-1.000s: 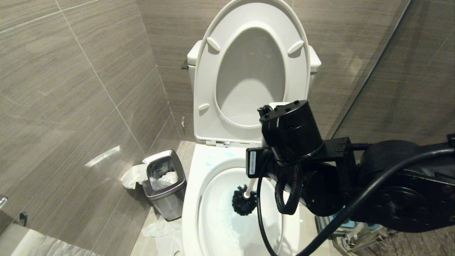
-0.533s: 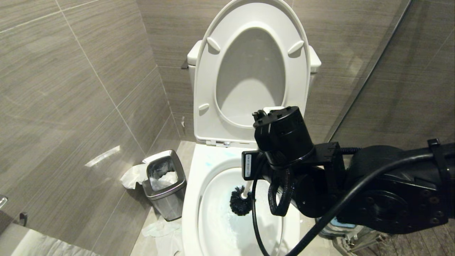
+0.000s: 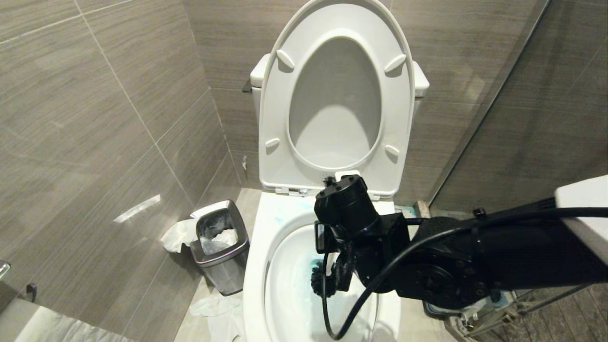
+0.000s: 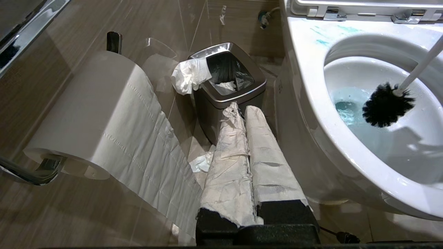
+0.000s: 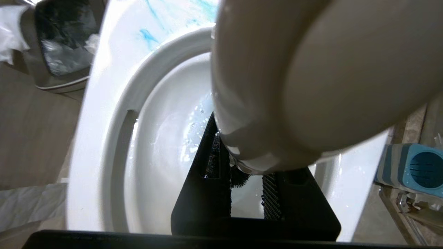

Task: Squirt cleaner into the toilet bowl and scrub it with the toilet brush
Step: Scrub the toilet bowl

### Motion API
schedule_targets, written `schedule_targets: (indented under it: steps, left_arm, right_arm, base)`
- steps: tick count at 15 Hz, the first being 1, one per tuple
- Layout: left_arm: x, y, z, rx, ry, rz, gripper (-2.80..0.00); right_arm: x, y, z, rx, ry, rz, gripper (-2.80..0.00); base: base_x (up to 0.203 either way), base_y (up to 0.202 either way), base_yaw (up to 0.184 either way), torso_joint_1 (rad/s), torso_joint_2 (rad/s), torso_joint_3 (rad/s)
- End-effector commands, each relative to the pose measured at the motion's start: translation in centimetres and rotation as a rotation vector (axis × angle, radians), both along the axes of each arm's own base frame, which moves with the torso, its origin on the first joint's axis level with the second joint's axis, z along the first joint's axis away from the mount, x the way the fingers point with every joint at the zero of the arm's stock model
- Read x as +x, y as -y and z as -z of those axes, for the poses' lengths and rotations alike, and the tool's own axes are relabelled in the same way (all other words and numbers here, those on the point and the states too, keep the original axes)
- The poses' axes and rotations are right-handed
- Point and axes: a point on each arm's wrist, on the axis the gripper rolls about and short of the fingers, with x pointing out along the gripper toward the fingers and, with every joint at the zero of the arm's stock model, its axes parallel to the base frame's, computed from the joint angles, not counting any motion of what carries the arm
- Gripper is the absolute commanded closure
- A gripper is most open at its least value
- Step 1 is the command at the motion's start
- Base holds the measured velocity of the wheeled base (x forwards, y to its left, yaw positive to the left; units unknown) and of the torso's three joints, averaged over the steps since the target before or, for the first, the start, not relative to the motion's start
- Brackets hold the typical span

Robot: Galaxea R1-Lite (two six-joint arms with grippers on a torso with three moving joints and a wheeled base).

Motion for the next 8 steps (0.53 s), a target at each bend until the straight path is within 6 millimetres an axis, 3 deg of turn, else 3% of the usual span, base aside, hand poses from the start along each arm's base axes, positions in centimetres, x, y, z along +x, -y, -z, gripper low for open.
schedule_targets:
  steps: [1,8]
  left_arm:
    - [0.0,0.0,0.0,0.000,-0.002,0.000,0.00]
    - [0.0,0.0,0.0,0.000,-0.002,0.000,0.00]
  right_arm:
    - [2.1,-0.7,4.1,-0.058,-0.045,0.028,0.00]
    - [6.9,-1.7,7.1,-0.071,-0.034,0.081,0.00]
  base:
    - [0.000,0.000,0.000,0.000,0.00,0.000]
    - [0.000,0.000,0.000,0.000,0.00,0.000]
